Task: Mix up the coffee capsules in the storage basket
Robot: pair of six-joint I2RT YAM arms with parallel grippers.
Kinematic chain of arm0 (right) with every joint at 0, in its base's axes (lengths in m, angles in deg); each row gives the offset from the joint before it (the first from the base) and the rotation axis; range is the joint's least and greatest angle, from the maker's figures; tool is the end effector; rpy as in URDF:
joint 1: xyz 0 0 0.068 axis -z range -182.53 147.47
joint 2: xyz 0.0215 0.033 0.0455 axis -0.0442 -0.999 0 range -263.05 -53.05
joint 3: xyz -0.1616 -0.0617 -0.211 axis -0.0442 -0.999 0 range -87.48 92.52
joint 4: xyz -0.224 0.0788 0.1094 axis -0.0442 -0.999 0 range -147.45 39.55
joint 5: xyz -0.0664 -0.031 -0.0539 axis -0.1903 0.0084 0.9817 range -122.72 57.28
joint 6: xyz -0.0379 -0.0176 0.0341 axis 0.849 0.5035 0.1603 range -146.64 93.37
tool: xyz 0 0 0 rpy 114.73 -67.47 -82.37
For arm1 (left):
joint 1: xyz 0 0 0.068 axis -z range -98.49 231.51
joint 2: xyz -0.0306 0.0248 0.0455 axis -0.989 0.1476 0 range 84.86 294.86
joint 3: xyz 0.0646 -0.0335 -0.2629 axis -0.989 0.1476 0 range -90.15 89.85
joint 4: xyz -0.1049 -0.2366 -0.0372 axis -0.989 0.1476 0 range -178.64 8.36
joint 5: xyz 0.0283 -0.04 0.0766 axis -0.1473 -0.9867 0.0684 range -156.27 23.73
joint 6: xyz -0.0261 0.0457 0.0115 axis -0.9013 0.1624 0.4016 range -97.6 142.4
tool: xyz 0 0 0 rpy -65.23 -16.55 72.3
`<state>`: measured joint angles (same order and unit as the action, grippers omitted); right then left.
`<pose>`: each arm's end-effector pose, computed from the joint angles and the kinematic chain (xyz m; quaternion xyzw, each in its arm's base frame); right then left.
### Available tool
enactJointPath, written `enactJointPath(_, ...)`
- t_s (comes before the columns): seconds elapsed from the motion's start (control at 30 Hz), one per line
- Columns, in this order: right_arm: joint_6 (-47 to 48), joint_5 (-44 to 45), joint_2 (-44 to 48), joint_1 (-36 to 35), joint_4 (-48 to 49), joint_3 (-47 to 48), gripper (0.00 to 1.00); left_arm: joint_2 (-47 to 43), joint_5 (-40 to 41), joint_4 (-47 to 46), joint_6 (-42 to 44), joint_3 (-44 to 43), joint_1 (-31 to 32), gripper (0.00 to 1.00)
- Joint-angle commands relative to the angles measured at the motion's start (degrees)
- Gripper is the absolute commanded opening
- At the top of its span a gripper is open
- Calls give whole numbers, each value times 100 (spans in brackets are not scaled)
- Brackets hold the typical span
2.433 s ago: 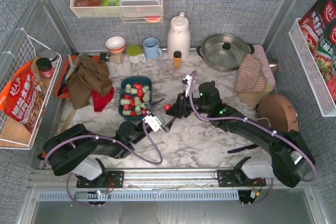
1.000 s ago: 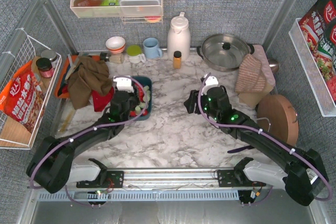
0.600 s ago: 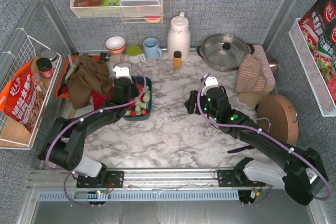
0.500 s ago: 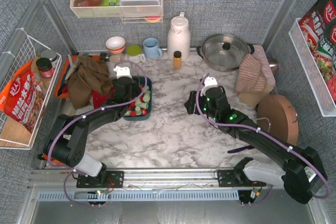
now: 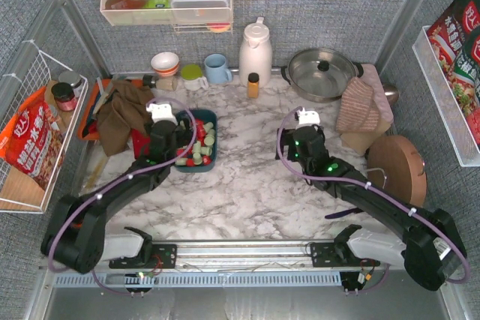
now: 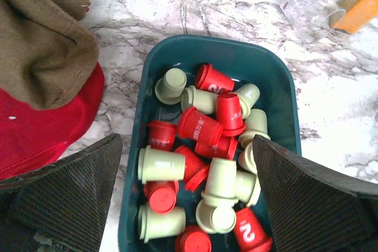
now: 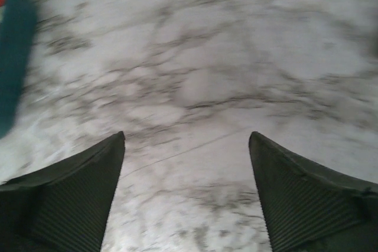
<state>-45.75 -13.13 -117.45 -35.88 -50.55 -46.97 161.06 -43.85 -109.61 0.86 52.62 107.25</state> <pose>0.2175 0.1288 0.2635 -0.0104 0.8315 0.1092 0.5446 0.2644 -0.1124 0.2295 -0.0851 0.7972 -0.0872 0.5913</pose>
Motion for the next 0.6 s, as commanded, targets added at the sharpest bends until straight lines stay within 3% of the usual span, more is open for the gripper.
enactJointPath(0.0,310,2248,135,120,80,-197,96,-754,-254,118,346,390,-1,99)
enactJointPath(0.07,738,2721,217,221,798,-577,99,-1141,-172,434,456,541,-7,99)
enactJointPath(0.23,2220,2882,-151,614,3618,-1784,99,-2199,191,897,418,1068,-5,99)
enactJointPath(0.37,1796,3171,-914,1067,3662,-1815,99,-3001,357,468,692,1798,-3,99)
enactJointPath(0.43,1702,3255,-1399,1243,4181,-1890,99,-3361,527,148,697,2184,-6,99)
enactJointPath(0.57,1625,3116,-1716,1233,3632,-1397,99,-4023,673,-39,655,2635,-5,99)
